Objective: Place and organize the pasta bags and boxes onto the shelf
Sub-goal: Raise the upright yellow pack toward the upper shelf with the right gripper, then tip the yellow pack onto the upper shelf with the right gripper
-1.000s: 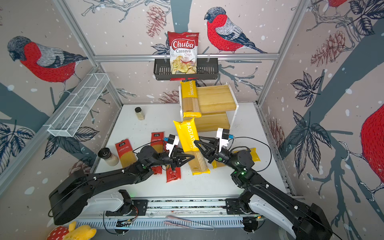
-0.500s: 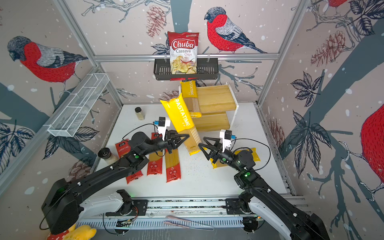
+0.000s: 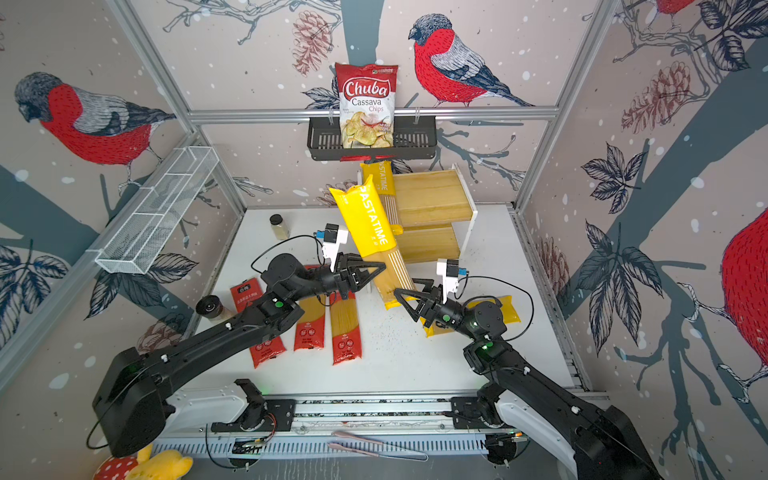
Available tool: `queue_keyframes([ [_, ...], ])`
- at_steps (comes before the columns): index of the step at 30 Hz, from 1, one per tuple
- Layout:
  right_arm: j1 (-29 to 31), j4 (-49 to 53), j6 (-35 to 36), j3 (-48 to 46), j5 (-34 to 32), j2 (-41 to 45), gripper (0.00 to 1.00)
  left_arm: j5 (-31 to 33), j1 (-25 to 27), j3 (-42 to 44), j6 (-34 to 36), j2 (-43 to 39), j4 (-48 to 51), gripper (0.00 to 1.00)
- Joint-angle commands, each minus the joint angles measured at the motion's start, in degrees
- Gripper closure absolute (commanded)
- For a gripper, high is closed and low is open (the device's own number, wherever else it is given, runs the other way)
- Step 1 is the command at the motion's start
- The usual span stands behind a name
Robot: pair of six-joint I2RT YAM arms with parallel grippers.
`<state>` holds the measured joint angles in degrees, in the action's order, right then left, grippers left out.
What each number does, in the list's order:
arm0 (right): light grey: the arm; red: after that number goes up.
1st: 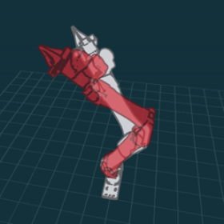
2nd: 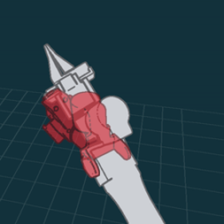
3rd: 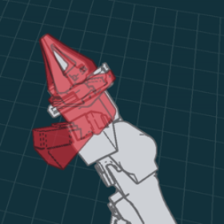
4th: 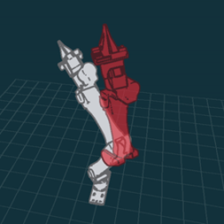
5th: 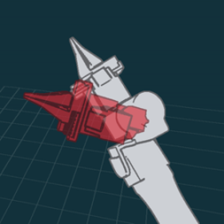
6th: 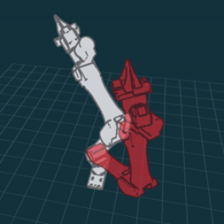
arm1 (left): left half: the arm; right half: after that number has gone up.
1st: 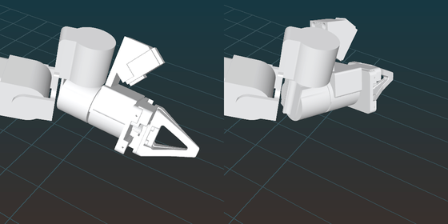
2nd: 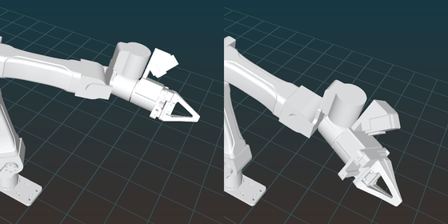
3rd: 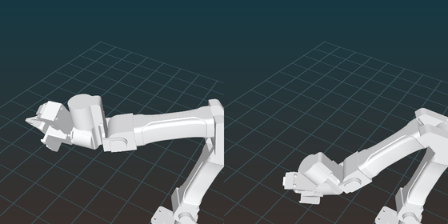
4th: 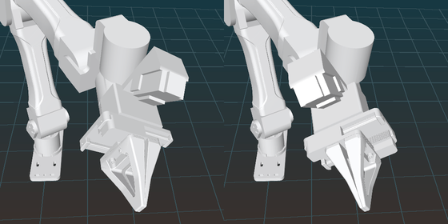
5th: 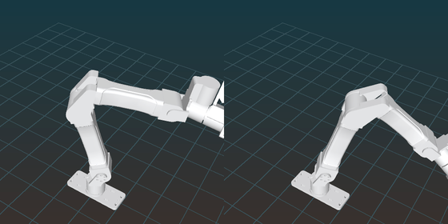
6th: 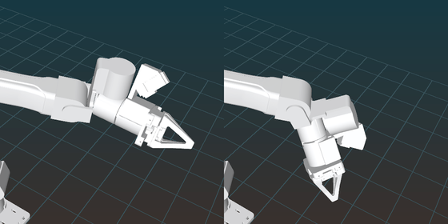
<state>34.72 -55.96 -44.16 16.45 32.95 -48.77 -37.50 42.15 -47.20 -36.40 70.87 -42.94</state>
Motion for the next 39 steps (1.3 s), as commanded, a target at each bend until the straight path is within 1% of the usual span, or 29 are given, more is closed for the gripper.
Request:
queue_keyframes([
  [1, 0.00, -8.32, -3.87, -0.18, -0.75, -0.86, 0.40, 0.03, 0.45, -1.38, -1.16, 0.21, -8.65, 0.87],
  [4, 0.02, -10.08, -4.82, -0.10, -1.35, -1.64, 0.49, 0.23, 0.74, -1.75, -1.25, 0.57, -8.50, 0.87],
  [8, 0.06, -10.83, -5.20, -0.27, -2.11, -2.03, 0.66, 0.40, 0.83, -1.84, -1.26, 0.63, -8.37, 0.86],
  [12, 0.08, -11.86, -5.67, -0.71, -2.76, -1.94, 0.77, 0.76, 0.83, -1.76, -1.20, 0.32, -8.13, 0.82],
  [16, 0.17, -13.00, -5.92, -0.65, -3.22, -1.85, 0.81, 1.11, 0.83, -1.85, -1.22, 0.21, -7.88, 0.75],
  [21, 0.26, -14.11, -5.92, -0.37, -5.30, -1.75, 0.87, 1.37, 0.83, -1.84, -0.92, -0.20, -7.34, 0.68],
  [26, -0.15, -13.04, -7.12, 2.01, -7.95, -1.53, 0.90, 2.10, 0.83, -1.41, 0.54, -1.40, -5.33, 0.59],
  [28, -0.52, -11.19, -7.77, 3.39, -9.40, -0.70, 0.90, 3.04, 0.83, -0.99, 2.15, -2.74, -3.42, 0.55],
  [30, -0.94, -7.28, -8.16, 5.49, -11.42, 0.35, 0.90, 4.21, 0.74, -0.24, 3.62, -4.18, -1.65, 0.51],
  [34, -2.14, 6.84, -8.07, 12.62, -15.87, 1.25, 0.89, 6.00, 0.41, 1.59, 5.37, -6.78, 0.54, 0.48],
  [36, -2.99, 13.60, -8.76, 16.50, -18.28, 0.81, 0.91, 6.92, 0.15, 2.87, 5.83, -8.04, 1.18, 0.48],
  [37, -3.65, 16.89, -9.58, 18.25, -19.49, 0.49, 0.93, 7.69, 0.05, 3.60, 6.18, -8.80, 1.80, 0.48],
  [39, -5.10, 19.25, -11.67, 20.10, -21.27, 0.09, 0.97, 9.10, -0.05, 5.13, 6.85, -9.87, 2.94, 0.48],
])
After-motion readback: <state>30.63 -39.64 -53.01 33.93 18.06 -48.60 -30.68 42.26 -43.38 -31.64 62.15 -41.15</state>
